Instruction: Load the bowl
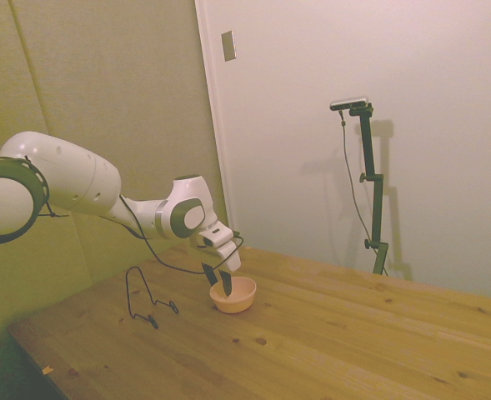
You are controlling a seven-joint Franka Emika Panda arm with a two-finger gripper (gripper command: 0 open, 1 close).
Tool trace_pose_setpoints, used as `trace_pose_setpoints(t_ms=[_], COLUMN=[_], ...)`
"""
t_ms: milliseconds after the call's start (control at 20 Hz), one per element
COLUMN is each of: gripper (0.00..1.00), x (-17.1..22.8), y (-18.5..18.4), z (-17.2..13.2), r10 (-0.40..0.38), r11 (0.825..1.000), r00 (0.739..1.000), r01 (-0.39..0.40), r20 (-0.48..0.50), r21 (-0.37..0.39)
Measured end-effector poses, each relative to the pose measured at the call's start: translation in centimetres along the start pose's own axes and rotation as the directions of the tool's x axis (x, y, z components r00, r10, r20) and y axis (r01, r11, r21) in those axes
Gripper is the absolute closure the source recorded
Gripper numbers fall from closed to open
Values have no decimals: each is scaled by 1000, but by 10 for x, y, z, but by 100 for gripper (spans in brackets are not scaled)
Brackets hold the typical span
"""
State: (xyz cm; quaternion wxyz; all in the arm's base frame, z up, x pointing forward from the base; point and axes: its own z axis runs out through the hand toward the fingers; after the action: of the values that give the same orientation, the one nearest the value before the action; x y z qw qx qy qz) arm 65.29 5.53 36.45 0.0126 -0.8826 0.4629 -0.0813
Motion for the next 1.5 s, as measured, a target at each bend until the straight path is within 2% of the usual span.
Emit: trace_pose_setpoints(t_ms=[550, 750, 900, 1050, 1250, 1350, 1500], gripper=[100, 100, 100, 100, 100, 100, 100], x=[4, 7, 4, -16, -60, -94, -95], y=[-2, -2, 3, 22, 55, 81, 86], z=[-5, -16, -41, -75, -112, -139, -137], r10=[3, -1, -26, -71, -116, -145, -149], r11=[1000, 999, 996, 989, 976, 961, 952], r00=[1000, 1000, 998, 994, 984, 975, 965], r01=[-3, 0, 21, 59, 88, 99, 81], r20=[11, 31, 58, 83, 135, 169, 214], r21=[17, 38, 87, 137, 201, 257, 295])
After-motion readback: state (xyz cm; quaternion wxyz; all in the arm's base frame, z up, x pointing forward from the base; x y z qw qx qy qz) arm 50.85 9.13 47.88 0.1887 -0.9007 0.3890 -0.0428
